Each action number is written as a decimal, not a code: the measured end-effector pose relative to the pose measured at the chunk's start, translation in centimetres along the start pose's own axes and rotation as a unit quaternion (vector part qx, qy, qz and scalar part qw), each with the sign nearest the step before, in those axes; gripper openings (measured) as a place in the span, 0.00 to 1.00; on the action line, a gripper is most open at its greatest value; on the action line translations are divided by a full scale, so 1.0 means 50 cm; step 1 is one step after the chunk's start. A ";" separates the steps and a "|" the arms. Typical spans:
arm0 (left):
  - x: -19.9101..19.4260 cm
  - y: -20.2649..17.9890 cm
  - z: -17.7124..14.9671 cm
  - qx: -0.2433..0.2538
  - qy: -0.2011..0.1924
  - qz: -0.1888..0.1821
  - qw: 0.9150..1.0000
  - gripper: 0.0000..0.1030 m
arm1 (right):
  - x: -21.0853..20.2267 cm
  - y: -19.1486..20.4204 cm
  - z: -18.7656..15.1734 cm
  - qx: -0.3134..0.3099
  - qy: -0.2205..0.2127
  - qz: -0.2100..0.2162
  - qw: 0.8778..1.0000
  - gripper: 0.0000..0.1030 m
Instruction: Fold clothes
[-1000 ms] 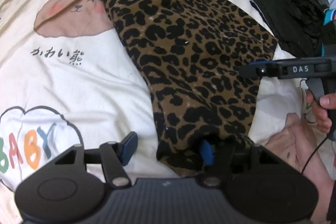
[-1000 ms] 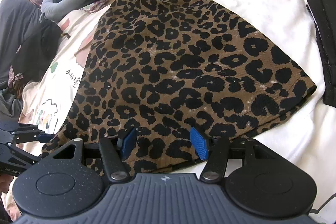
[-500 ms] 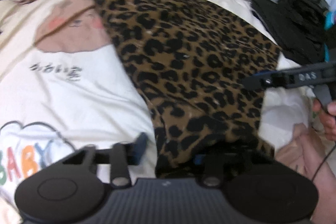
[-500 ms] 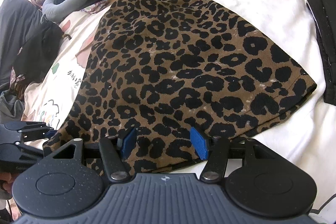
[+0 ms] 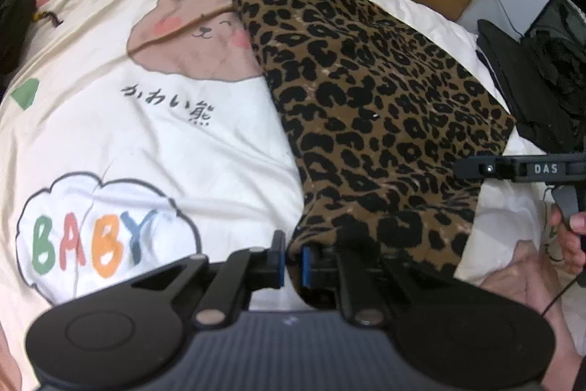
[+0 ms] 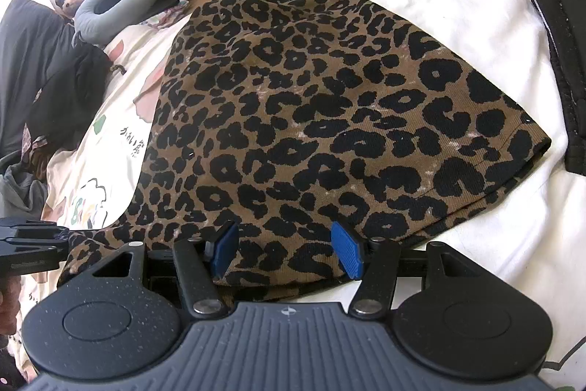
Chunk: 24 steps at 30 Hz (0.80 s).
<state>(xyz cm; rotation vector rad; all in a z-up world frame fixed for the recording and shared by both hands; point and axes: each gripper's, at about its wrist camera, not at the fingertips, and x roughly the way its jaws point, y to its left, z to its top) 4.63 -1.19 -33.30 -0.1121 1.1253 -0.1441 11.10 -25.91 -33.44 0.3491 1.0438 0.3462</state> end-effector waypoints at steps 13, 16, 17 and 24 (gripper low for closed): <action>-0.048 0.084 -0.015 -0.071 0.021 0.007 0.997 0.03 | -0.002 -0.002 -0.002 -0.001 0.000 0.002 1.000 0.61; -0.063 0.069 0.001 -0.062 0.006 -0.009 0.998 0.03 | -0.001 -0.003 -0.002 -0.001 0.000 0.002 1.000 0.61; -0.065 0.062 0.009 -0.059 0.002 -0.019 0.998 0.04 | -0.001 -0.003 -0.001 -0.002 0.000 0.002 1.000 0.61; -0.042 -0.029 0.045 -0.009 -0.001 -0.099 0.995 0.14 | -0.002 -0.001 -0.001 -0.001 0.000 -0.001 1.000 0.61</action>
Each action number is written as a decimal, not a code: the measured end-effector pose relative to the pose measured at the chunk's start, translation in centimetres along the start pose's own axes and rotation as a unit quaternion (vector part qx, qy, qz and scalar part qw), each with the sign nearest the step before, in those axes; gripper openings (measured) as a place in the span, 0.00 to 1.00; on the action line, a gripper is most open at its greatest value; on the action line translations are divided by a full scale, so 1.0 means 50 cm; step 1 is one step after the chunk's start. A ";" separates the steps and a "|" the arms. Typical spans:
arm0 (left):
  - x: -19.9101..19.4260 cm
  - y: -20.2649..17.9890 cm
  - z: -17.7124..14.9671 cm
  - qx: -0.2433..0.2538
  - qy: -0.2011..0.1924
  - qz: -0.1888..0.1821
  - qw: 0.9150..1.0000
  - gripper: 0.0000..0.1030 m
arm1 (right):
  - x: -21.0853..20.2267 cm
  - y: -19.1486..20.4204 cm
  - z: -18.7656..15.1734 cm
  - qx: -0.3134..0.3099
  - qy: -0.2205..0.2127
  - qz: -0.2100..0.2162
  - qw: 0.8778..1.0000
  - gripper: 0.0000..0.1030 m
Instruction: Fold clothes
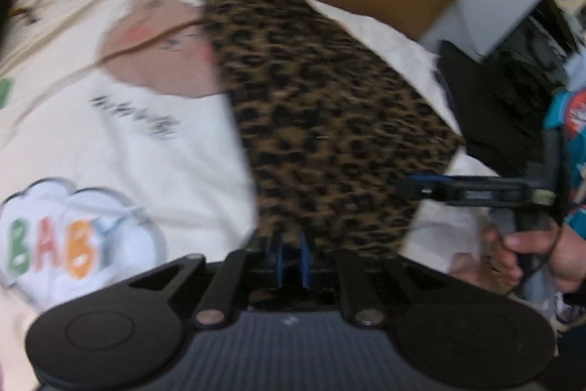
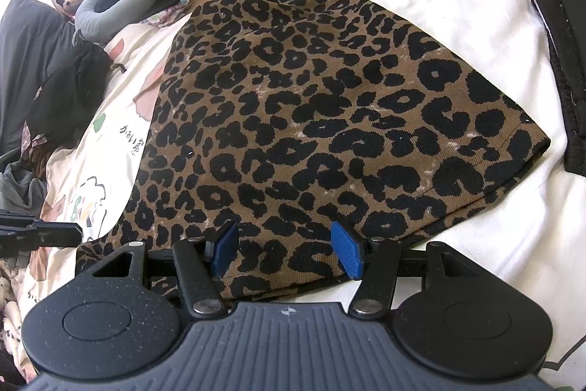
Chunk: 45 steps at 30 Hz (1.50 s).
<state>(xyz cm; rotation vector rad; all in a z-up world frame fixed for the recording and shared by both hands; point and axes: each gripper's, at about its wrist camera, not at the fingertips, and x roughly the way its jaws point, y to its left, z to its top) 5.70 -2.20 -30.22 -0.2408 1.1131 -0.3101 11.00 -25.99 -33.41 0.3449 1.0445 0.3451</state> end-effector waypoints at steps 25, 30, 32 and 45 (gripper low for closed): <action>0.064 0.028 -0.074 0.055 0.086 0.037 0.994 0.10 | -0.042 -0.002 0.006 0.025 -0.006 0.000 1.000 0.61; 0.067 0.035 -0.074 0.055 0.089 0.048 0.993 0.08 | -0.052 -0.017 0.013 0.032 -0.014 -0.010 0.999 0.61; 0.069 0.038 -0.074 0.051 0.091 0.055 0.993 0.08 | -0.054 -0.022 0.016 0.032 -0.016 -0.013 0.999 0.61; 0.024 0.016 -0.002 0.047 0.053 0.036 0.997 0.20 | -0.059 -0.050 0.025 0.027 -0.026 -0.034 0.999 0.61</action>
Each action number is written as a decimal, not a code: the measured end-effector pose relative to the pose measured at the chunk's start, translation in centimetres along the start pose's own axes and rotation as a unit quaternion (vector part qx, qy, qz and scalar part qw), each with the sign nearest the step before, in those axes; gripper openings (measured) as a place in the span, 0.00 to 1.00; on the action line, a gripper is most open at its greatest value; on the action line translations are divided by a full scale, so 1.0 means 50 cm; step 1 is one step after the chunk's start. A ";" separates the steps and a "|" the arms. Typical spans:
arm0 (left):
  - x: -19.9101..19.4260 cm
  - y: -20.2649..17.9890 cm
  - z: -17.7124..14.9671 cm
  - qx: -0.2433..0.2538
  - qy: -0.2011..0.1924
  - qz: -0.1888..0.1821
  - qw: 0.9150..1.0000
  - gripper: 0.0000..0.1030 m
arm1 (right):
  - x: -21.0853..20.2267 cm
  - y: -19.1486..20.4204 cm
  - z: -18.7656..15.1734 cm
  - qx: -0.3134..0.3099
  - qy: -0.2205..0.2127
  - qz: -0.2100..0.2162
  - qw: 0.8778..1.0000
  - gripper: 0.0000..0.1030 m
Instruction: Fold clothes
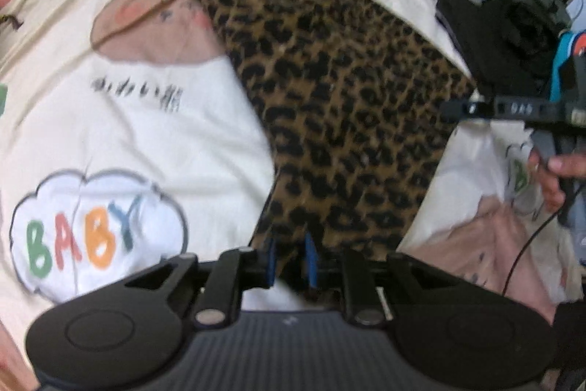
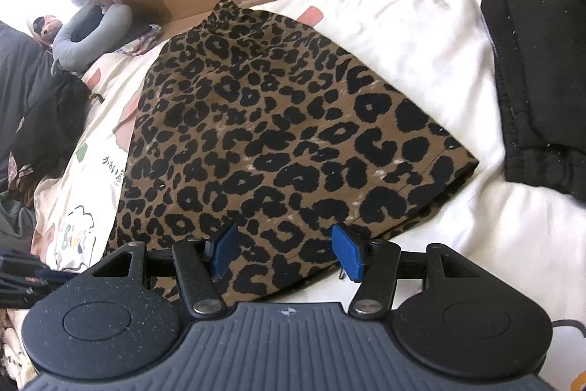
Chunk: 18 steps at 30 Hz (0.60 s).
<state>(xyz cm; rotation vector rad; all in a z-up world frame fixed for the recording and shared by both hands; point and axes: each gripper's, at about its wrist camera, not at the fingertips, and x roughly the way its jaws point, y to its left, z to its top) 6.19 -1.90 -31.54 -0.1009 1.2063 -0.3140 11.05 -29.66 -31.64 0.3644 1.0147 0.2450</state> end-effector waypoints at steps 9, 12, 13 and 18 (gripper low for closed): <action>0.069 -0.039 0.058 0.059 -0.038 0.020 0.997 0.21 | 0.005 -0.014 0.007 -0.013 -0.002 -0.017 1.000 0.61; 0.089 -0.033 0.070 0.066 -0.037 0.031 0.997 0.21 | 0.011 -0.016 0.006 -0.019 0.003 -0.019 1.000 0.61; 0.093 -0.028 0.076 0.063 -0.037 0.033 0.997 0.21 | 0.011 -0.015 0.006 -0.021 0.003 -0.020 1.000 0.61; 0.103 -0.013 0.098 0.059 -0.047 0.057 0.995 0.21 | 0.013 -0.015 0.005 -0.024 0.006 -0.022 0.999 0.61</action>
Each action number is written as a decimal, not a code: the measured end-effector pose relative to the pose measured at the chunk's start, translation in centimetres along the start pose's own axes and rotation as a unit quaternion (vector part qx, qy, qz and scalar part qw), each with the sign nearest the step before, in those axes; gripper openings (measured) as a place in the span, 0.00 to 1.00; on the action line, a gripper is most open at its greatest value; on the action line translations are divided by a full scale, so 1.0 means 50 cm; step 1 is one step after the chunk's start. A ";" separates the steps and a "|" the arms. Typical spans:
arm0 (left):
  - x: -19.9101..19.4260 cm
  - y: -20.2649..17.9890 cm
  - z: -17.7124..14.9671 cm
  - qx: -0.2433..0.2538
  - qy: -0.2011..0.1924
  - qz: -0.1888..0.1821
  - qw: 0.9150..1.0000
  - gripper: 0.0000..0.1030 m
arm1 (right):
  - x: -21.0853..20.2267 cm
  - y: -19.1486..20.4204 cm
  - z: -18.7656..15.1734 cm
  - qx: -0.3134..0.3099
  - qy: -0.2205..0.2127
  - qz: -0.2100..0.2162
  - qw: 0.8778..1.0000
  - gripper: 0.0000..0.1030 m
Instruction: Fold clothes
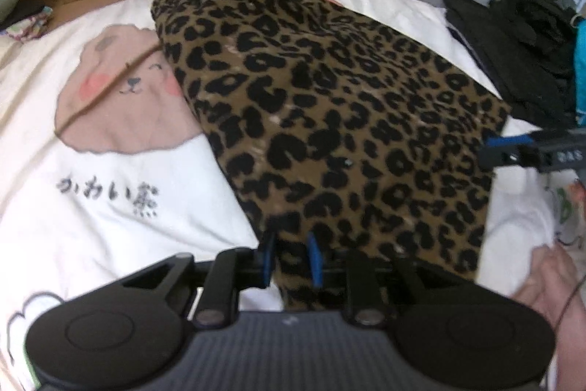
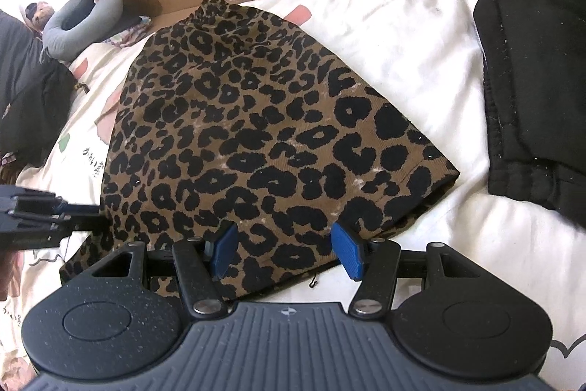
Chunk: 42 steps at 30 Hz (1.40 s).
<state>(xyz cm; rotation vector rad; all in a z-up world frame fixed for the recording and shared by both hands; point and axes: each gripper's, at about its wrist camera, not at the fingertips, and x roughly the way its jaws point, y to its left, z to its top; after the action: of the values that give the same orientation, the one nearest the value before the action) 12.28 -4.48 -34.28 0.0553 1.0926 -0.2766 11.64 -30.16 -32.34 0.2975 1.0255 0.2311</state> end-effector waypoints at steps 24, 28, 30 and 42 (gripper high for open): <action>0.082 0.048 0.185 0.010 -0.067 0.100 0.993 0.21 | 0.001 -0.002 -0.006 -0.007 0.005 0.001 1.000 0.62; 0.094 0.060 0.229 -0.013 -0.082 0.112 0.990 0.21 | 0.001 -0.002 -0.007 -0.009 0.006 0.001 1.000 0.62; 0.094 0.062 0.249 -0.020 -0.090 0.114 0.989 0.21 | 0.001 -0.002 -0.007 -0.010 0.006 0.001 1.000 0.62; 0.091 0.005 0.324 0.010 -0.115 0.113 0.987 0.34 | 0.001 -0.002 -0.011 -0.010 0.005 0.006 1.000 0.62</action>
<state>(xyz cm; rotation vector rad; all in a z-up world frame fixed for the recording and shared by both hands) 28.35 -8.05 -30.82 0.1595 0.8446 -0.0866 11.19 -30.18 -32.70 0.2858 1.0300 0.2538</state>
